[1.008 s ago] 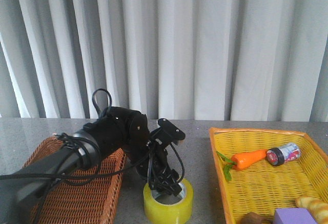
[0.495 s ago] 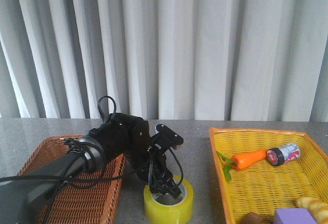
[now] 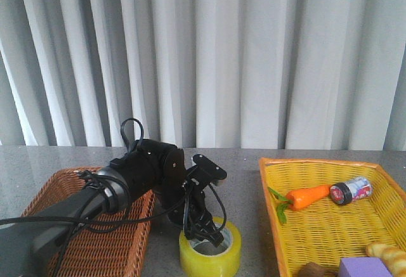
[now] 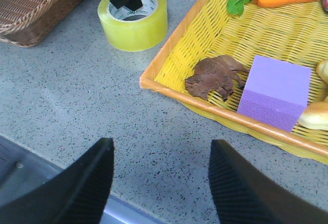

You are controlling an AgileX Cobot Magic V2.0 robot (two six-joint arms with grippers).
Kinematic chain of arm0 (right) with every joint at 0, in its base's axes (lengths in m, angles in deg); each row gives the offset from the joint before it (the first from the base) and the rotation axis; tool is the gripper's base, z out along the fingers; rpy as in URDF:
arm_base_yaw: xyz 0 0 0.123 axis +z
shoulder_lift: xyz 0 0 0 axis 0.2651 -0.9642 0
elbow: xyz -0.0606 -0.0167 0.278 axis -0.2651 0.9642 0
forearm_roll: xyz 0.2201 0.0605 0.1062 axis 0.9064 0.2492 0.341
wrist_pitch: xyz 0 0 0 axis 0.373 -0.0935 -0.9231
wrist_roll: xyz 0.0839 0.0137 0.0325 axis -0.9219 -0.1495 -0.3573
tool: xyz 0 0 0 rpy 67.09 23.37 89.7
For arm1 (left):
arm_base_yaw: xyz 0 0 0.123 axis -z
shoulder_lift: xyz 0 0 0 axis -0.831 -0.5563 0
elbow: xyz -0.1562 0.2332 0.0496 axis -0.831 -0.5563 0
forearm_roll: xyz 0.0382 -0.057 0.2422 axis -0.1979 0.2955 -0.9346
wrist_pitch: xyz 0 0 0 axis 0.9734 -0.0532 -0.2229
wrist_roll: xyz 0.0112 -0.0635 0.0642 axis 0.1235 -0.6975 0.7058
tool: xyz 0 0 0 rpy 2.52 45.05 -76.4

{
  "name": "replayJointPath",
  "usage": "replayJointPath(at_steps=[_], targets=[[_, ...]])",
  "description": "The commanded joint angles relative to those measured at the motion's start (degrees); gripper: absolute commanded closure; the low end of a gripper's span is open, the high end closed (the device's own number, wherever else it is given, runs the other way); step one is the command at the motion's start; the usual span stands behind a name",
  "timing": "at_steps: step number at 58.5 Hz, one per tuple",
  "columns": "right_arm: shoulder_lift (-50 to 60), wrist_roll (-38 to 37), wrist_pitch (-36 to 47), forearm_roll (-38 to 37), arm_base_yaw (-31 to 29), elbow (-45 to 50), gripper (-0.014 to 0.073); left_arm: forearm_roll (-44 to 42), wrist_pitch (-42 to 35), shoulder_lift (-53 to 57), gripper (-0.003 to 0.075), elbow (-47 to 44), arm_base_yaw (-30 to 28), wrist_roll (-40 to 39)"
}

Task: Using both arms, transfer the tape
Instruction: 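Reach the left gripper over the tape roll and grasp its rim, then lift the tape roll and lower it into the brown basket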

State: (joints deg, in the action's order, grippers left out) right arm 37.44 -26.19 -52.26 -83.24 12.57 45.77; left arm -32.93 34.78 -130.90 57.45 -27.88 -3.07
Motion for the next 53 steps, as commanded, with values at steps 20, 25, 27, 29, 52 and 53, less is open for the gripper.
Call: replayJointPath(at_steps=[20,25,27,29,52,53], targets=[[-0.17,0.11,3.23,-0.78,-0.32,-1.54,0.0176,1.47,0.8,4.55,0.0581,1.86,0.36,-0.69],[-0.17,0.11,3.23,-0.78,-0.32,-1.54,0.0176,1.47,0.86,5.66,0.0581,1.86,0.36,-0.69],[-0.17,0.11,3.23,-0.78,-0.32,-1.54,0.0176,1.47,0.76,6.3,0.0581,1.86,0.36,-0.69],[-0.17,0.11,3.23,-0.78,-0.32,-1.54,0.0176,1.47,0.76,7.02,0.0581,1.86,0.36,-0.69],[-0.17,0.11,3.27,-0.78,-0.32,-1.54,0.0176,1.47,2.0,13.1,0.0581,1.86,0.36,-0.69],[-0.17,0.11,3.27,-0.78,-0.32,-1.54,0.0176,1.47,2.0,13.71,0.0581,1.86,0.36,-0.69]])
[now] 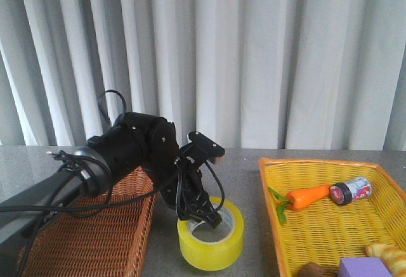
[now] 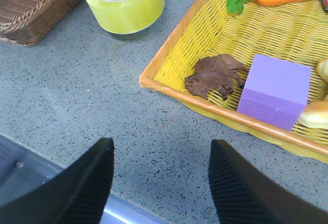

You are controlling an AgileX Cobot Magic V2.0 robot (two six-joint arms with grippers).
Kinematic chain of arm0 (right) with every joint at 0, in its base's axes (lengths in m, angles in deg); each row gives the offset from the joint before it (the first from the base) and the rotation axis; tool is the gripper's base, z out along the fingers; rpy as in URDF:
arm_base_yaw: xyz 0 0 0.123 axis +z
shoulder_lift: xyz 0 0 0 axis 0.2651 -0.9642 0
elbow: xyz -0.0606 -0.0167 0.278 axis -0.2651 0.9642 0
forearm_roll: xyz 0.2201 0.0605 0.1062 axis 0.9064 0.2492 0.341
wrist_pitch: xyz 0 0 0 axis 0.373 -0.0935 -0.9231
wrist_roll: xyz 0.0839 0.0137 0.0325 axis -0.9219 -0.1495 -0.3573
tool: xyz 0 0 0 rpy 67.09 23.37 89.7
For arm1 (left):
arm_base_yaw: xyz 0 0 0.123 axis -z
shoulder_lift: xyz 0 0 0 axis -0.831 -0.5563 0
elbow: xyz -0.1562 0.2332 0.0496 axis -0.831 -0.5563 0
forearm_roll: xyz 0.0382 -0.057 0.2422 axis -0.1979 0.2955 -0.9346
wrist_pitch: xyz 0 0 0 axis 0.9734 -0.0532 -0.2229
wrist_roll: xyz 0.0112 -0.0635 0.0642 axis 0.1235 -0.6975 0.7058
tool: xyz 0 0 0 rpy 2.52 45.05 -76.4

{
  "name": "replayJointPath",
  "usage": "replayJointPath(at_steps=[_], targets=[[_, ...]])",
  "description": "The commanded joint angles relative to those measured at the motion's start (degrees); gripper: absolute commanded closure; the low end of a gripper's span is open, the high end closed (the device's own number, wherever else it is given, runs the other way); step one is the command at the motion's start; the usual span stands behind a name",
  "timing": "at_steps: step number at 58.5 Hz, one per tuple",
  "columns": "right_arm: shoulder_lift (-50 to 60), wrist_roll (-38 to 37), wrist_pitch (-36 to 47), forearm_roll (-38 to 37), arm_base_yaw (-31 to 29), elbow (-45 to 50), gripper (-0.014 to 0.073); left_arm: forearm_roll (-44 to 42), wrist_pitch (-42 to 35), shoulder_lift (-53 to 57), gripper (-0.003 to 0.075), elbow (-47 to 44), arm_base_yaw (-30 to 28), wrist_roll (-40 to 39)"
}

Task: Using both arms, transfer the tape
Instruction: 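Lift the tape roll and lower it into the brown basket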

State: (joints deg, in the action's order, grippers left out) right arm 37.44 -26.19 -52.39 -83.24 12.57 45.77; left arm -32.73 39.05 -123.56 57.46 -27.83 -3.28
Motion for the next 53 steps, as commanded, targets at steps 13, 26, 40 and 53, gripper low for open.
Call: replayJointPath(at_steps=[13,26,40,53], targets=[[-0.17,0.11,3.4,-0.78,-0.32,-1.54,0.0176,-2.29,-0.3,13.46,0.058,1.85,-0.99,-0.48],[-0.17,0.11,3.34,-0.78,-0.32,-1.54,0.0176,-3.26,2.67,18.17,0.058,1.85,-7.99,-0.48],[-0.17,0.11,3.34,-0.78,-0.32,-1.54,0.0176,-3.23,3.41,16.27,0.0577,-0.68,-15.94,-1.46],[-0.17,0.11,3.2,-0.78,-0.32,-1.54,0.0176,-3.38,3.85,10.85,0.0577,-1.18,-20.9,-1.86]])
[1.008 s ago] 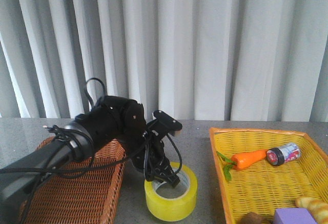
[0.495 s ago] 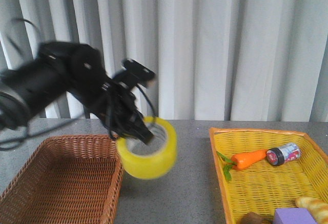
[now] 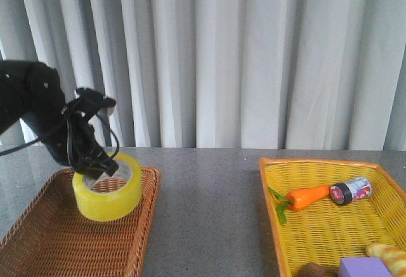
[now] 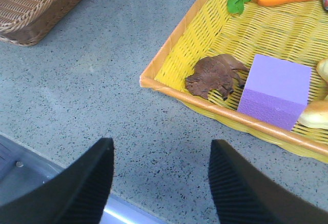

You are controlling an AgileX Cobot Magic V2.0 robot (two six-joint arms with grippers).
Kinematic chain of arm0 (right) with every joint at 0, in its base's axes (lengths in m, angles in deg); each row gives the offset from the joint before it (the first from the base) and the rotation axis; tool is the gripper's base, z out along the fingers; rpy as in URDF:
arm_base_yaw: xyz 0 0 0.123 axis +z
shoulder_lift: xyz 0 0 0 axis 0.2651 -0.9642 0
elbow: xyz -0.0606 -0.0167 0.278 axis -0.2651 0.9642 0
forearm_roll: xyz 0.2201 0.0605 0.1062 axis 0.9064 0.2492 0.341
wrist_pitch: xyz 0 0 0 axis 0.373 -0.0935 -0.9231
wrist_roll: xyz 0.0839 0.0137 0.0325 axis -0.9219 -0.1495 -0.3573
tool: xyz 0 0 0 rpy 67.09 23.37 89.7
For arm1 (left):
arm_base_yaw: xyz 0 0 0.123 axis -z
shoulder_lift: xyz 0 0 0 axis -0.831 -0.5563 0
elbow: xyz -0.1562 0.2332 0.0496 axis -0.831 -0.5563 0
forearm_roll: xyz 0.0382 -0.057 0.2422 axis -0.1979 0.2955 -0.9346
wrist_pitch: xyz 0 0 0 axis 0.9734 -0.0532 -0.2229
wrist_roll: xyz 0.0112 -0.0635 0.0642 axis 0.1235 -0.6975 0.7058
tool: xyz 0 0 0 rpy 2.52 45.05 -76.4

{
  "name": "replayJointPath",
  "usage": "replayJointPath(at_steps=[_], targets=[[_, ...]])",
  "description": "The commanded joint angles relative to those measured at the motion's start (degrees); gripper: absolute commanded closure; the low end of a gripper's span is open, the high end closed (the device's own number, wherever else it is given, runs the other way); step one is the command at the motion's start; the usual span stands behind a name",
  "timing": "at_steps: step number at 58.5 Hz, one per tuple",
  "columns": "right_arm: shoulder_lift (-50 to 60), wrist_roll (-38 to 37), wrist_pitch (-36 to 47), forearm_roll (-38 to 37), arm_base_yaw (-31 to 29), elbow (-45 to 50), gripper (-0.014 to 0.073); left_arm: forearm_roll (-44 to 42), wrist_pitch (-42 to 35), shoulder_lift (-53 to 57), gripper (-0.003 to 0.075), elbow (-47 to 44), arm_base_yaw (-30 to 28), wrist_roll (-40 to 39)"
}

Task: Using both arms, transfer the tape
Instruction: 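Lift the tape roll and lower it into the brown basket, then open the left gripper and raise it away from the basket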

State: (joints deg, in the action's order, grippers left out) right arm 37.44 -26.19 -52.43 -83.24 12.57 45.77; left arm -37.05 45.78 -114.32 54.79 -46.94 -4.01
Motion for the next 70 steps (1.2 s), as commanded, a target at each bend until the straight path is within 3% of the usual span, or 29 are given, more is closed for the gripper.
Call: replayJointPath(at_steps=[1,28,33,42,49,70], targets=[[-0.17,0.11,3.19,-0.78,-0.32,-1.54,0.0176,0.94,-2.89,1.13,0.0577,1.49,-2.02,-1.13],[-0.17,0.11,3.19,-0.78,-0.32,-1.54,0.0176,1.05,-1.22,-5.89,0.0564,1.49,-4.11,-1.25],[-0.17,0.11,3.19,-0.78,-0.32,-1.54,0.0176,1.1,-1.22,-5.73,0.0517,1.54,-4.11,-1.31],[-0.17,0.11,3.19,-0.78,-0.32,-1.54,0.0176,1.11,-1.27,-4.32,0.0335,1.7,-4.11,-1.31],[-0.17,0.11,3.19,-0.78,-0.32,-1.54,0.0176,1.72,-1.27,-1.67,0.0244,1.7,-4.11,-1.39],[-0.17,0.11,3.19,-0.78,-0.32,-1.54,0.0176,8.02,-1.22,12.73,0.0255,1.7,-3.93,-2.95]])
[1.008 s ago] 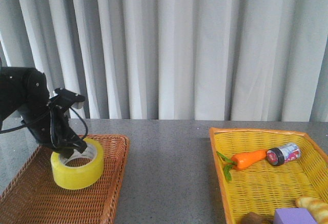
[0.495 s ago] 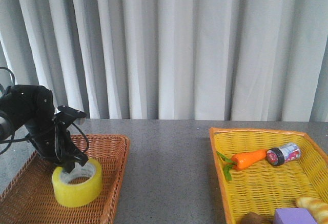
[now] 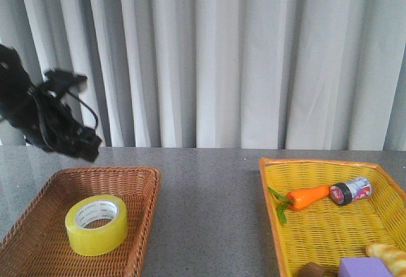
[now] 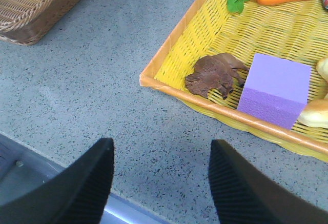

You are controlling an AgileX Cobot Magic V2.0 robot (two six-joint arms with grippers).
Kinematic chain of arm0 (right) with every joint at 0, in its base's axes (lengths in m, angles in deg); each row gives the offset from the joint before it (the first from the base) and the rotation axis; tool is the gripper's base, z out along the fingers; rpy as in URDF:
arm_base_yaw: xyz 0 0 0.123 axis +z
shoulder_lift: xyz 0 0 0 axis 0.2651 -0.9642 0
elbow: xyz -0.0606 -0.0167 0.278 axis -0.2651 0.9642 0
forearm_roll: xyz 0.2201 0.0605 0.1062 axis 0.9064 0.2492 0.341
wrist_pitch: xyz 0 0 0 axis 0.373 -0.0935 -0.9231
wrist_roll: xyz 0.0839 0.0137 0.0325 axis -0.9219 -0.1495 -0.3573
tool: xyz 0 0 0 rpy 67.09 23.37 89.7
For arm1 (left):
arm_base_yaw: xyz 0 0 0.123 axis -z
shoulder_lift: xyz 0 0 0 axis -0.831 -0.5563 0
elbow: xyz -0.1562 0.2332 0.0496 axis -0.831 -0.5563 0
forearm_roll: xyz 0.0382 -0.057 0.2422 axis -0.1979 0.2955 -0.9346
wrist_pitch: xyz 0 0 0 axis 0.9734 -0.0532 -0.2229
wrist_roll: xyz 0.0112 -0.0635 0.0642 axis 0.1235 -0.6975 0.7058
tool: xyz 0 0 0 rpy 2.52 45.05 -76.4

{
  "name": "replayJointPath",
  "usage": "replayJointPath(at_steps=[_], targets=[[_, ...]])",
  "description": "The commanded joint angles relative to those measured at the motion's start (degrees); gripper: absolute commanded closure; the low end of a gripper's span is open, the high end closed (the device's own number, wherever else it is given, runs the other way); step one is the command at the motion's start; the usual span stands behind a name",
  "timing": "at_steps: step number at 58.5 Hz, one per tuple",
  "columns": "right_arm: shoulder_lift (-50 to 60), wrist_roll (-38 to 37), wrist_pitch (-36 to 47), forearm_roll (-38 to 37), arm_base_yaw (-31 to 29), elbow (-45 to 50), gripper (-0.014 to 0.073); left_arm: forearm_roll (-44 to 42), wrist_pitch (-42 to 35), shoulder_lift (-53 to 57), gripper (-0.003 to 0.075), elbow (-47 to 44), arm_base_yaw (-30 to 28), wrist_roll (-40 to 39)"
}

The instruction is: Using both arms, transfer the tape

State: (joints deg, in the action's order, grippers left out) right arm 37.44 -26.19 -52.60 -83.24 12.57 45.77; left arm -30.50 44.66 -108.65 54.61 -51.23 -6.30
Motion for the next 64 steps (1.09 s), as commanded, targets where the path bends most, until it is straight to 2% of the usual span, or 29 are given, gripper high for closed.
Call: replayJointPath(at_steps=[1,7,14,43,54,64], targets=[[-0.17,0.11,3.36,-0.78,-0.32,-1.54,0.0176,1.46,-0.1,7.63,0.0257,1.78,0.36,-0.66],[-0.17,0.11,3.36,-0.78,-0.32,-1.54,0.0176,1.46,-0.1,12.1,0.027,-0.18,0.36,-0.66],[-0.17,0.11,3.36,-0.78,-0.32,-1.54,0.0176,1.46,-1.05,18.36,0.0276,-6.7,0.36,-0.52],[-0.17,0.11,3.36,-0.78,-0.32,-1.54,0.0176,0.96,-23.79,50.96,0.0276,-54.41,0.36,-0.34],[-0.17,0.11,3.36,-0.78,-0.32,-1.54,0.0176,1.02,-27.76,62.1,0.0276,-68.03,0.36,-0.34],[-0.17,0.11,3.36,-0.78,-0.32,-1.54,0.0176,1.69,-29.13,70.12,0.0276,-76.37,0.36,-0.34]])
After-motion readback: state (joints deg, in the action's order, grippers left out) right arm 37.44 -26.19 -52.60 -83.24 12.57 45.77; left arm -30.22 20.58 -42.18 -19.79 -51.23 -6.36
